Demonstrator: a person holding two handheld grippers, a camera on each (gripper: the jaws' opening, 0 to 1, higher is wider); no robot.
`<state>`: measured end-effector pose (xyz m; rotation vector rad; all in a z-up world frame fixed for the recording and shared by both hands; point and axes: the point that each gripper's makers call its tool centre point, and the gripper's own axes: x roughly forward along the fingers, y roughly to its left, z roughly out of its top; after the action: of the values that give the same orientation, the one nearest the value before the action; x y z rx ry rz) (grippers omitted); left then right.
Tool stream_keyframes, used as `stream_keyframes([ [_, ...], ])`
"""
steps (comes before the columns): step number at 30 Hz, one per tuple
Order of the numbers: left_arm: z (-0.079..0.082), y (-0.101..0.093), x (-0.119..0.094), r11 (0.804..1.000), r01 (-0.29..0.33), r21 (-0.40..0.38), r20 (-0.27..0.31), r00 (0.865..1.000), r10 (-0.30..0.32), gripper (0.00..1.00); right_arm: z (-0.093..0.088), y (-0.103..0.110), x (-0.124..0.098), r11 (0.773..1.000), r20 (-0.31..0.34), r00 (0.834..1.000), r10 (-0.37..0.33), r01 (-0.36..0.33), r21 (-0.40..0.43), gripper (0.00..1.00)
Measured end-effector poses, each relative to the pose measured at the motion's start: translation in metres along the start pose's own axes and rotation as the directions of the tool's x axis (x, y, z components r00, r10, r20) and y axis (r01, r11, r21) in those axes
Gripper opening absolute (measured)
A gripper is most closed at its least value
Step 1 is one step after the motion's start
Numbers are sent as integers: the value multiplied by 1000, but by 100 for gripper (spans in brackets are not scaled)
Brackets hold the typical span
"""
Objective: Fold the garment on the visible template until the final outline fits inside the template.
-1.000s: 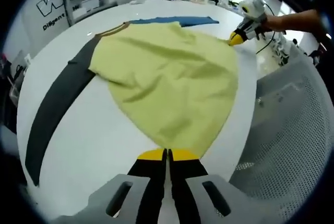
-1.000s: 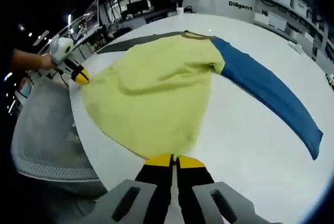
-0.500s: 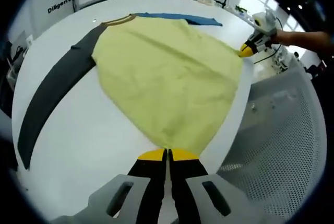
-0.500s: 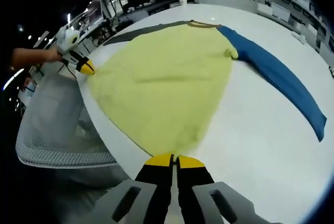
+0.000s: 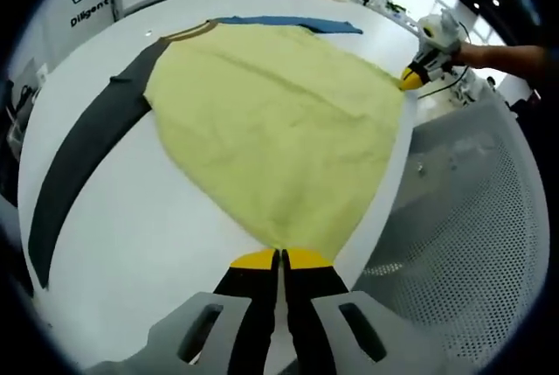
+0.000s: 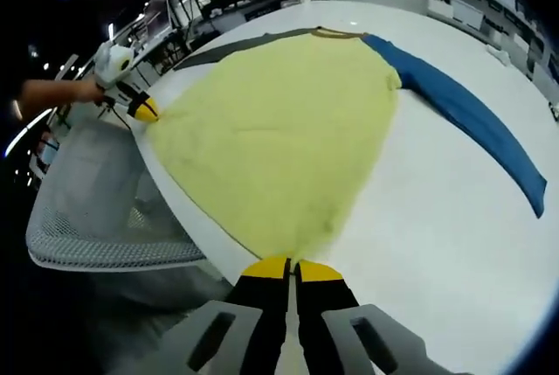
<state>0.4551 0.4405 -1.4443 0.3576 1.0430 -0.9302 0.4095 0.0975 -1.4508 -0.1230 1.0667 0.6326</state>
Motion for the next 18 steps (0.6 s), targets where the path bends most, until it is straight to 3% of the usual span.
stream_keyframes([
  [4,1,3,-2,998,-15,54,22,1000,14,4,3,0,-3,999,25,1000,-1,2,-49,1],
  [6,3,7,-5,996,-38,76,49,998,34,10,7,-2,-5,999,53,999,-3,6,-53,8],
  [12,14,20,-13,996,-79,28,144,987,75,38,22,0,-14,1000,138,990,16,-14,-13,26],
  [18,17,34,-19,992,-123,38,178,977,114,48,42,-8,-23,999,243,970,-7,18,-42,54],
])
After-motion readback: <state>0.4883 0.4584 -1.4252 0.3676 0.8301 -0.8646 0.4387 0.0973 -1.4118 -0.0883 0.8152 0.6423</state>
